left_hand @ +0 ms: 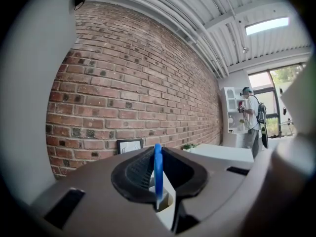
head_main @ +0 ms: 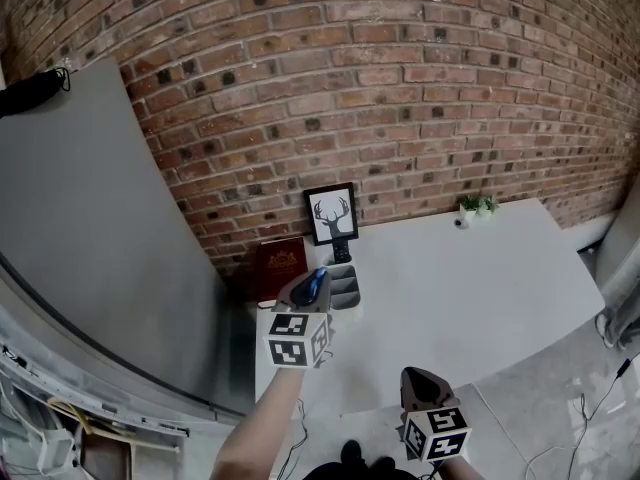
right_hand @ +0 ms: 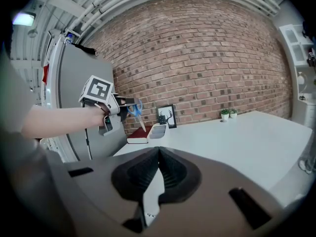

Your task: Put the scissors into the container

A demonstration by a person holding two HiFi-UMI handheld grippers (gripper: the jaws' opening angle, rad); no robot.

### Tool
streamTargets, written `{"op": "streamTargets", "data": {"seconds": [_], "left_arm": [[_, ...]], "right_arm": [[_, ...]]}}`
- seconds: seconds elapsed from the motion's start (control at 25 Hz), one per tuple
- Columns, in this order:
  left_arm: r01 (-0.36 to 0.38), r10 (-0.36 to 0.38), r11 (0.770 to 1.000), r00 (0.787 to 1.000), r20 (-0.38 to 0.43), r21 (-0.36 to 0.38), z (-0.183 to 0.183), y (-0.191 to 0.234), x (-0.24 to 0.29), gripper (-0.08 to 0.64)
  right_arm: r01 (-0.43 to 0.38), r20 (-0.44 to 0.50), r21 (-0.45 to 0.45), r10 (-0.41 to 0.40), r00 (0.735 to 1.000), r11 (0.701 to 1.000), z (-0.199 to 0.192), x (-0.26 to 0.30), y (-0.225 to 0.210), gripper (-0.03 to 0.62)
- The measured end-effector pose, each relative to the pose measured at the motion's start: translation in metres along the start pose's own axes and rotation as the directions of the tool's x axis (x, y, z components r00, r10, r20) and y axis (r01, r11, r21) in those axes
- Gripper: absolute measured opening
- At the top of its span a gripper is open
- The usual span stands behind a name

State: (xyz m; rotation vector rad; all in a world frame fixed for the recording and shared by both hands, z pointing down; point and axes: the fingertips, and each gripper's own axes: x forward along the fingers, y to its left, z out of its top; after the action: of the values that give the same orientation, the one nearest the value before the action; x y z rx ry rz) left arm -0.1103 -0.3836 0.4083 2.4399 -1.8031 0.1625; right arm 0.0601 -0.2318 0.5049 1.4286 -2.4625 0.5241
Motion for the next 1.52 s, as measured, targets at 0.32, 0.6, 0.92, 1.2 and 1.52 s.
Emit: {"op": "streamTargets", "data": {"seconds": [0.32,0.6,0.92,1.2,1.52], "left_arm": [[0.037,-0.038,0.999,0.999,-0.031,-0.029,-0.005,-0.009,0.027,0.046],[0.049,-0.050,0.999,0.997,-0.058,-0.024,-0.018,-0.010,0.040,0.046],[0.042,-0.043,0.999,0.995,-0.095,-0.009,-0.039,-0.008,0.052,0.046],[0.024,-0.026,0.999,0.992,-0.127,-0.023,-0.060,-0.003,0.058,0.046],[0.001,-0.008,0.999,0.986,-0.169,-0.044,-0.080,0.004,0.061,0.046]], "right_arm": [[0.025,0.004,-0.010,-0.025,1.000,1.000,0.001,0.000,-0.010,0.000],[0.032,0.007,-0.032,-0.031,0.999,0.999,0.005,0.000,-0.013,0.000],[0.038,-0.004,-0.027,-0.038,0.999,0.999,0.000,0.002,-0.022,0.000],[0.041,-0.011,-0.028,-0.041,0.999,0.999,-0.002,0.005,-0.027,0.000],[0.044,-0.017,-0.018,-0.044,0.999,0.999,-0.003,0.007,-0.029,0.000]]}}
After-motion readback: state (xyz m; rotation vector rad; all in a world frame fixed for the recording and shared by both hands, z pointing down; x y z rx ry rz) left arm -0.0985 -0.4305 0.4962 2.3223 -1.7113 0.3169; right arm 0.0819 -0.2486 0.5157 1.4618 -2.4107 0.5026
